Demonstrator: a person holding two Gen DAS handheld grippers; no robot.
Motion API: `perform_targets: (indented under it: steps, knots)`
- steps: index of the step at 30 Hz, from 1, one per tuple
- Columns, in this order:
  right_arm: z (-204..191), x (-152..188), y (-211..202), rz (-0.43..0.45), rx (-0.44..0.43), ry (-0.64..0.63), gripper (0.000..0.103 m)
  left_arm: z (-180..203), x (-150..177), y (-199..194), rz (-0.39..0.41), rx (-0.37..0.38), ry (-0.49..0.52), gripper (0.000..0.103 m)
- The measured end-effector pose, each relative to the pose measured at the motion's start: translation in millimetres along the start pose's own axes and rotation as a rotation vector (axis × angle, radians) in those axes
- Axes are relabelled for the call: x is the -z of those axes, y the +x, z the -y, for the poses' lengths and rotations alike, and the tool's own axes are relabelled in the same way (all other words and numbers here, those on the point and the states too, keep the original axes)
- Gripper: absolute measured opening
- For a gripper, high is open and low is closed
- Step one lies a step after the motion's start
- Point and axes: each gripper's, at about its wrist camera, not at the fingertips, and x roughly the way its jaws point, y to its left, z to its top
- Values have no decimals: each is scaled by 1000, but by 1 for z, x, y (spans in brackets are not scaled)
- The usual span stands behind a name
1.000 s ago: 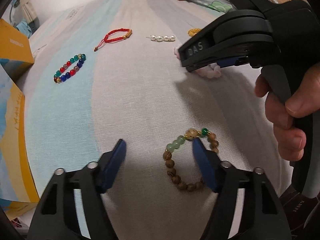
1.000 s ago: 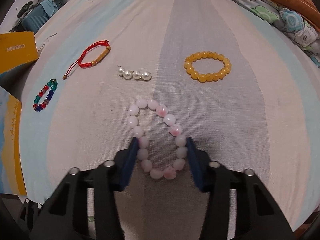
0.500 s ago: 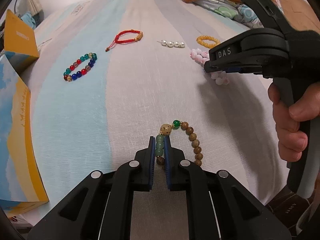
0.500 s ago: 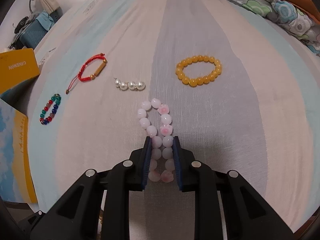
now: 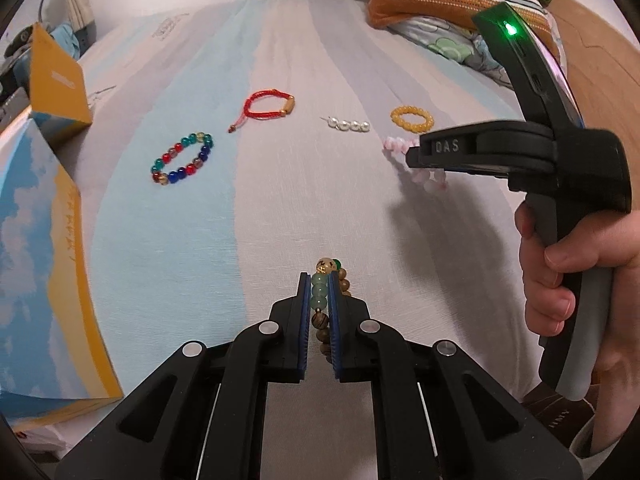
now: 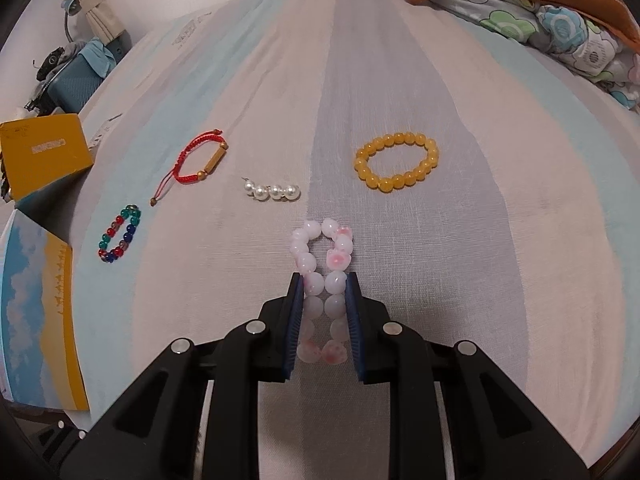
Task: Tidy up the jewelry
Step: 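Carry both held bracelets over the open white box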
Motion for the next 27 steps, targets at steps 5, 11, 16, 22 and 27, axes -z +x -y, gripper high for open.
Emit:
perform_targets:
  steps: [5, 11, 16, 22, 27]
  knots:
    - [-1, 3, -11, 12, -6, -4, 20, -4, 0, -12, 1, -16, -14, 7]
    - [-5, 11, -29, 18, -6, -4, 20, -6, -2, -29, 2, -32, -15, 7]
    - [-9, 17, -48, 23, -2, -1, 20, -12, -4, -47, 12, -52, -26, 7]
    - [-15, 26, -75, 38, 14, -15, 20, -19, 0, -74, 37, -75, -37, 7]
    - [-23, 31, -102, 58, 11, -23, 20, -21, 3, -98, 56, -81, -43, 7]
